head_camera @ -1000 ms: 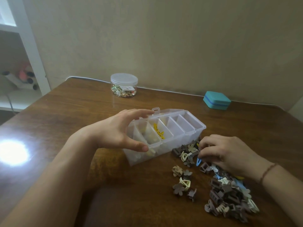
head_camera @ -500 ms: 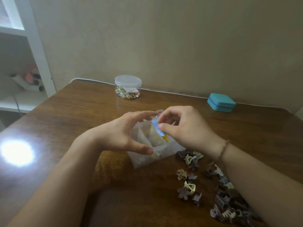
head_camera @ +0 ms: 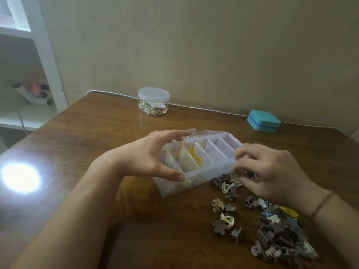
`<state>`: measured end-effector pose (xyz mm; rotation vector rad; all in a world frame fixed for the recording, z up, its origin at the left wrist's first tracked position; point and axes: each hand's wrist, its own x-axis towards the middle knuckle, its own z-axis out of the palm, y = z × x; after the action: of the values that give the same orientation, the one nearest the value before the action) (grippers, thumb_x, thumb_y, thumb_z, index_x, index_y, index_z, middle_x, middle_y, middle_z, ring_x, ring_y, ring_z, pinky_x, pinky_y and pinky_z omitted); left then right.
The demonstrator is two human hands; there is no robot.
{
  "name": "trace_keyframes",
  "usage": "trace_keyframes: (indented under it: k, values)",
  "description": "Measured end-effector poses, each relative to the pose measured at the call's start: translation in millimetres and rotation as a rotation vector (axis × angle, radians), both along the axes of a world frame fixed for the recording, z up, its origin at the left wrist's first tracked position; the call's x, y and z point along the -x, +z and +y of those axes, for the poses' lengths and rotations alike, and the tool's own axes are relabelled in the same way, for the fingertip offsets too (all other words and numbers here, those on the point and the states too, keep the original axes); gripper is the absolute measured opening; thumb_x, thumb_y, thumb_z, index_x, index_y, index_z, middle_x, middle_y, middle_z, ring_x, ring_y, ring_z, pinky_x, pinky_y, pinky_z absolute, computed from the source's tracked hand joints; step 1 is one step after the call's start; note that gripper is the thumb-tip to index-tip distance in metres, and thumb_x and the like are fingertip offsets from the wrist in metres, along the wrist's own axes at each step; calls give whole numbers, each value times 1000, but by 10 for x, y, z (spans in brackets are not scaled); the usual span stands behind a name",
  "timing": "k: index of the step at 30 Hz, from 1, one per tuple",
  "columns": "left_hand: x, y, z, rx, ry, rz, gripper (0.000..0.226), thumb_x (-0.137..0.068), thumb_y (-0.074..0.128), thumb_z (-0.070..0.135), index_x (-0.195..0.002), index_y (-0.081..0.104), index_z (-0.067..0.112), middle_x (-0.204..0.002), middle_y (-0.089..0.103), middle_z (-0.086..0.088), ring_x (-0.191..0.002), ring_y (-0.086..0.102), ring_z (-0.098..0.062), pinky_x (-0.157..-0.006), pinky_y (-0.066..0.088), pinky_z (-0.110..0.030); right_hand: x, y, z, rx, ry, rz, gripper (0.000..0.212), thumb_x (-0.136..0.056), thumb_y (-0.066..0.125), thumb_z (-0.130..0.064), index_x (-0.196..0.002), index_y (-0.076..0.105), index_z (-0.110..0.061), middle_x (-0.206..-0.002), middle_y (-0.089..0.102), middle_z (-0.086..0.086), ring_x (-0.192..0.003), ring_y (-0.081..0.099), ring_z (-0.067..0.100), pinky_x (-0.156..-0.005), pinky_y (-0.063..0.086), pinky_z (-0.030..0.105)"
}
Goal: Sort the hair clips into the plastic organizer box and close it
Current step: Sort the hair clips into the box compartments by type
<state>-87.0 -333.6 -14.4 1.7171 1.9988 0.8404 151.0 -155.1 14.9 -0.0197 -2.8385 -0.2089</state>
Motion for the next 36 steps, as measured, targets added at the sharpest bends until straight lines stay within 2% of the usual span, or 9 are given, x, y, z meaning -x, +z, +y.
trace_keyframes:
  k: [5, 10, 15, 18, 21, 25, 29, 33, 36]
  values:
    - [-7, 5, -9, -2, 9, 1, 99, -56, 76, 68, -141, 27, 57, -138, 43, 23, -130, 37, 2, -110, 35, -33, -17, -169, 110, -71, -73, -229, 32, -66, 82, -27, -95, 70, -37, -84, 68, -20, -66, 63, 2, -44, 40, 11]
    - [32, 25, -35, 19, 10, -32, 99, -55, 77, 69, -140, 29, 59, -136, 45, 27, -130, 38, 1, -109, 37, -33, -62, -192, 151, -40, -154, -255, 24, -88, 58, -42, -111, 62, -42, -110, 57, -25, -95, 56, -1, -63, 39, 11]
    - [182, 84, -187, 90, 43, -156, 100, -47, 79, 67, -135, 32, 64, -137, 43, 30, -122, 53, -5, -86, 42, -5, -44, -183, 158, -43, -198, -330, 25, -93, 47, -52, -114, 57, -43, -114, 48, -25, -103, 48, -2, -63, 33, 12]
    - [180, 54, -183, 155, 27, -127, 113, -43, 81, 68, -141, 25, 59, -141, 38, 29, -125, 50, -7, -92, 39, -9, -96, -166, 188, -14, -195, -295, 20, -92, 47, -54, -107, 57, -45, -104, 54, -27, -96, 48, -5, -66, 39, 11]
    - [153, 36, -153, 161, 22, -122, 116, -44, 83, 64, -144, 28, 52, -141, 39, 30, -126, 43, 7, -90, 36, -3, -102, -139, 182, 116, -236, -261, 14, -87, 52, -56, -97, 59, -47, -92, 59, -29, -85, 52, -8, -68, 42, 13]
    - [142, 44, -137, 147, 22, -77, 112, -44, 83, 65, -143, 34, 48, -138, 39, 36, -128, 39, 10, -98, 33, -7, -27, 11, -10, 574, -225, -168, 7, -82, 70, -36, -80, 64, -40, -82, 65, -22, -76, 59, 1, -60, 48, 18]
    - [100, 47, -100, 137, -19, -91, 109, -50, 87, 56, -145, 33, 46, -131, 32, 46, -117, 38, 23, -86, 28, 7, 309, 195, -267, 860, -161, 88, 4, -82, 74, -19, -79, 70, -18, -74, 72, -8, -62, 62, 9, -59, 51, 19]
    - [108, 42, -93, 129, -27, -143, 111, -57, 91, 44, -148, 27, 44, -144, 36, 34, -129, 38, 13, -93, 32, 0, 701, 131, -441, 822, -251, 101, 8, -78, 77, -25, -78, 71, -20, -74, 73, -4, -65, 64, 2, -61, 52, 17]
    - [103, 37, -88, 126, -30, -149, 111, -58, 89, 45, -149, 25, 45, -146, 35, 33, -134, 35, 7, -98, 31, -8, 756, 64, -470, 711, -299, 47, 13, -75, 79, -33, -82, 69, -28, -78, 72, -11, -78, 66, 2, -73, 57, 30]
